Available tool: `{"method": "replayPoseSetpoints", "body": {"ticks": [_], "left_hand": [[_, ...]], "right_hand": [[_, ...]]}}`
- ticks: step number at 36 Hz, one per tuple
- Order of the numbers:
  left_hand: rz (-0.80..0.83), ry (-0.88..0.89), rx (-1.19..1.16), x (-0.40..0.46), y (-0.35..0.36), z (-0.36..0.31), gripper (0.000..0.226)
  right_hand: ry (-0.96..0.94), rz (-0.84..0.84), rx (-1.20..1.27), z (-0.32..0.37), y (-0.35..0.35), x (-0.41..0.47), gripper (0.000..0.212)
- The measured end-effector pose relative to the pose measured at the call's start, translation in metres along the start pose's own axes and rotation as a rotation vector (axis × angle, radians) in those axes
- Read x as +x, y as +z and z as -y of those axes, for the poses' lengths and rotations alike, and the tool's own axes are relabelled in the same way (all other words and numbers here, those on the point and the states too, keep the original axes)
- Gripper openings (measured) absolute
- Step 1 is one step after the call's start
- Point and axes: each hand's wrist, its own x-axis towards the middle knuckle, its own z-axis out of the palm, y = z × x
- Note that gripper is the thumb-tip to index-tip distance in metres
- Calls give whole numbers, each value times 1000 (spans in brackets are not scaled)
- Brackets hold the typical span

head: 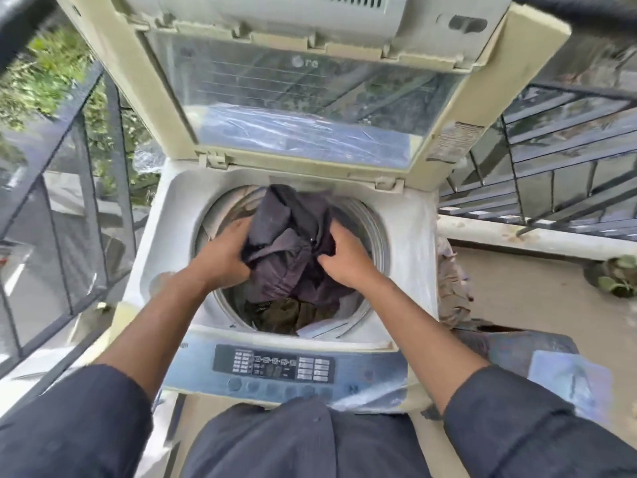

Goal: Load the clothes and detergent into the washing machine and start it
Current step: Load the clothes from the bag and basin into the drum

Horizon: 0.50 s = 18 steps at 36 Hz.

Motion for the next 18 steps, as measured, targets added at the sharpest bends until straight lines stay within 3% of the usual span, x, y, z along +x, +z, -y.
{"method": "replayPoseSetpoints", "body": {"ticks": [2,4,10,18], "left_hand": [[74,-62,59,-1,3,7,112],[86,-108,73,-2,6,12,112],[77,-129,-25,-6,10,12,50],[109,-133,-148,-4,17,-15,35]], "right_hand": [[86,133,-65,-7,11,3,64],[155,198,-59,-11,17,3,73],[194,166,6,-17,24,-8,59],[148,41,162,-19,13,-31,37]]}}
